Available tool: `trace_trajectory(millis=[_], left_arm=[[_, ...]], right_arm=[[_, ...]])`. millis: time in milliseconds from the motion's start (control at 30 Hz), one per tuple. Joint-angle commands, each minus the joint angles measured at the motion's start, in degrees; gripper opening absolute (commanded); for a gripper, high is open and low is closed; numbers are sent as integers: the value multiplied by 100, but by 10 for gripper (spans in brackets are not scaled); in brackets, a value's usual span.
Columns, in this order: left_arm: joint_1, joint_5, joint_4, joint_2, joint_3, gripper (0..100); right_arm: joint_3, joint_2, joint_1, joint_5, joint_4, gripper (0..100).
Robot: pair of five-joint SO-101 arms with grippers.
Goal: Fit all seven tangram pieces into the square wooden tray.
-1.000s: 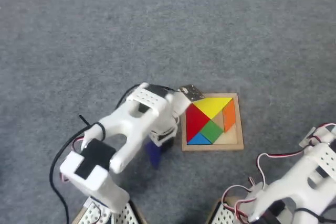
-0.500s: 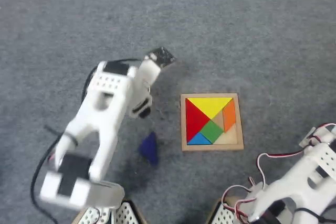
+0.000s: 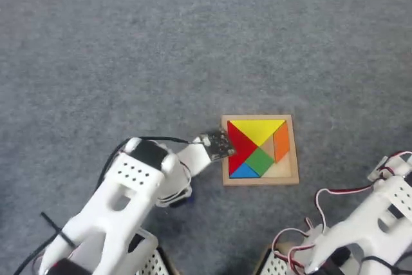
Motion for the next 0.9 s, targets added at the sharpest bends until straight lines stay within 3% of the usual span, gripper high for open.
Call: trace_trajectory(millis=[0,267,667,867], left_arm=[[97,-88,-158,668,-75,156],[-9,-273,-1231,2470,-400,155],[-1011,-422,-1213,3253,-2009,155],[-1301,-404,-747,3288,-2826,155]], right_arm=[[-176,-22,-92,88,-48,187],[-176,-22,-92,88,-48,187],[-176,-22,-92,88,-48,187],[-176,-22,-92,88,-48,187]])
